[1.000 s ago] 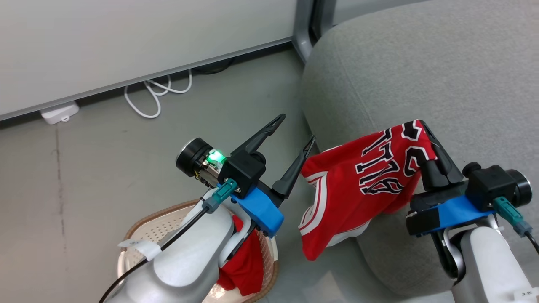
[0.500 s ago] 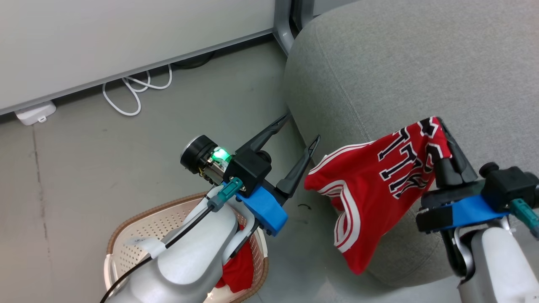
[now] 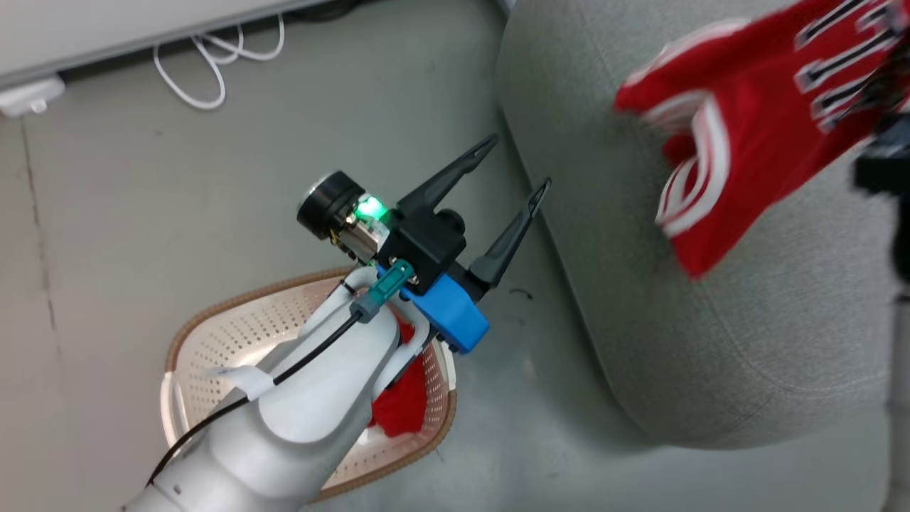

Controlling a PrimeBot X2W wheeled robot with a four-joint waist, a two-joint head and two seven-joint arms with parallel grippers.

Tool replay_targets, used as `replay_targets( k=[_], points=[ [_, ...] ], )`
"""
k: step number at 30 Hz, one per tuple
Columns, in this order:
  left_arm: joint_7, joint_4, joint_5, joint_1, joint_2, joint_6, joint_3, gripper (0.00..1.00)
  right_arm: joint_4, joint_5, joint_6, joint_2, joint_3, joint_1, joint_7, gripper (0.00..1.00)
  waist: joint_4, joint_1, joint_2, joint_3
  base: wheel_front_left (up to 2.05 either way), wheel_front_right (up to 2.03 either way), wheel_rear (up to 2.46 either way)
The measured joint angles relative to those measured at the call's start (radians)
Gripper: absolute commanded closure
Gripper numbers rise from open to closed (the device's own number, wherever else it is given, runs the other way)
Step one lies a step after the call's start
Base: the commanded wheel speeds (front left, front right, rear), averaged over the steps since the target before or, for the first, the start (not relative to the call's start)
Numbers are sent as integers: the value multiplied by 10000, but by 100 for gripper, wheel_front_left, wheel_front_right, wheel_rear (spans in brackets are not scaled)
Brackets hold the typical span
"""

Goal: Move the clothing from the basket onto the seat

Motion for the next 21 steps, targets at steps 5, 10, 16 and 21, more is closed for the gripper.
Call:
replay_targets(
  k=[5, 10, 16, 21],
  points=[
    [17, -69, 178, -495, 35, -4, -46, 0, -245, 90, 2, -771, -1200, -1656, -2, 100, 157, 0, 0, 881, 0, 0, 0],
    [31, -82, 366, -874, 58, -6, -157, 0, -119, 163, 0, -1791, -2290, -2923, -2, 100, 312, 1, 0, 1739, 0, 0, 0],
    [31, -96, 504, -1260, 0, -42, -276, 0, 957, 328, 0, -3336, -2807, -3899, -2, 100, 476, 1, -1, 2575, 0, 0, 0],
    [29, -90, 529, -1345, -21, -50, -318, 0, 2236, 288, 0, -3825, -2790, -3996, -2, 100, 569, 1, 0, 2952, 0, 0, 0]
  ],
)
